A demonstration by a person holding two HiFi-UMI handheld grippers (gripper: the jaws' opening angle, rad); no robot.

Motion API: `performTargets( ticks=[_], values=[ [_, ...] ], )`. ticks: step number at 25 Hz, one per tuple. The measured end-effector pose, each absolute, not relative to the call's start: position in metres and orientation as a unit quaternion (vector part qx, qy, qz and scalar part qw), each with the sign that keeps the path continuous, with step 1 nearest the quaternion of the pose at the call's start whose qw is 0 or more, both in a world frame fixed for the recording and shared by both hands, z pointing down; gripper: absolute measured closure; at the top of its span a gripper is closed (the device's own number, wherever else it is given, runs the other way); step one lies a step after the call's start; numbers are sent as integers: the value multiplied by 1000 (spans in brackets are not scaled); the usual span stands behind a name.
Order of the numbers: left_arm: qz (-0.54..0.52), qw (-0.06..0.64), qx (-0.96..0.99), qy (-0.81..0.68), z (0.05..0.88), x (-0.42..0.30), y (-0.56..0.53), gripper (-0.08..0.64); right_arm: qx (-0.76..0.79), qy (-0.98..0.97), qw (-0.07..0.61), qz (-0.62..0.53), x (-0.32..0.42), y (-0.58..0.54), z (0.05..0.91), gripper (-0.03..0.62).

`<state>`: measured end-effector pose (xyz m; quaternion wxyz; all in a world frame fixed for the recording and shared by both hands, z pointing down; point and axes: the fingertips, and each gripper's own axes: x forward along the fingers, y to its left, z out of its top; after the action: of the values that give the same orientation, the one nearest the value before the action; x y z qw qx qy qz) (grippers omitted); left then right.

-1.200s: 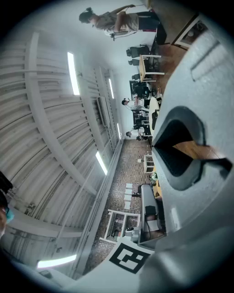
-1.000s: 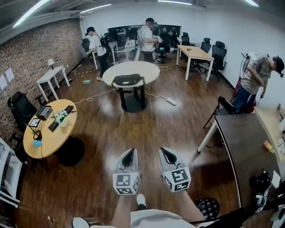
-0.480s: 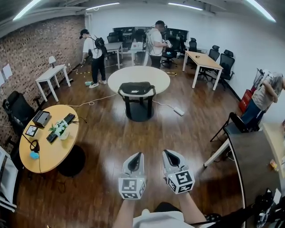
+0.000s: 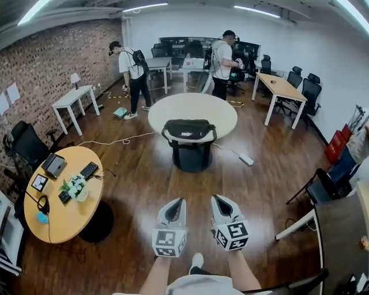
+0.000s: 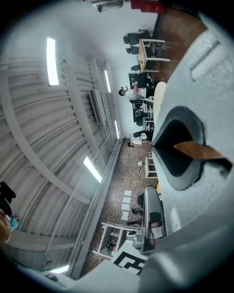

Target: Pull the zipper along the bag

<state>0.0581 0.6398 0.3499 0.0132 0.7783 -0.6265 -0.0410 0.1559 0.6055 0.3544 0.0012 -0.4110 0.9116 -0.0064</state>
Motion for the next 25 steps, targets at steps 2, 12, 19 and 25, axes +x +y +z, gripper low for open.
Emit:
performTargets(
  ticks=[2,12,19,25],
  values=[
    [-43,5,778,-627,335,48,598,545,-405,914,13,-4,144,563,341,604],
    [-27,44,753,-656,357,-17,453,545,-379,924,3,-50,102,427,372,604],
    [-41,33,798,-600,362,-3,299,545,-433,901,-7,-39,107,288,383,603],
    [-64,6,832,-551,325,-17,164,545,-469,883,-8,-4,80,160,352,603]
  ],
)
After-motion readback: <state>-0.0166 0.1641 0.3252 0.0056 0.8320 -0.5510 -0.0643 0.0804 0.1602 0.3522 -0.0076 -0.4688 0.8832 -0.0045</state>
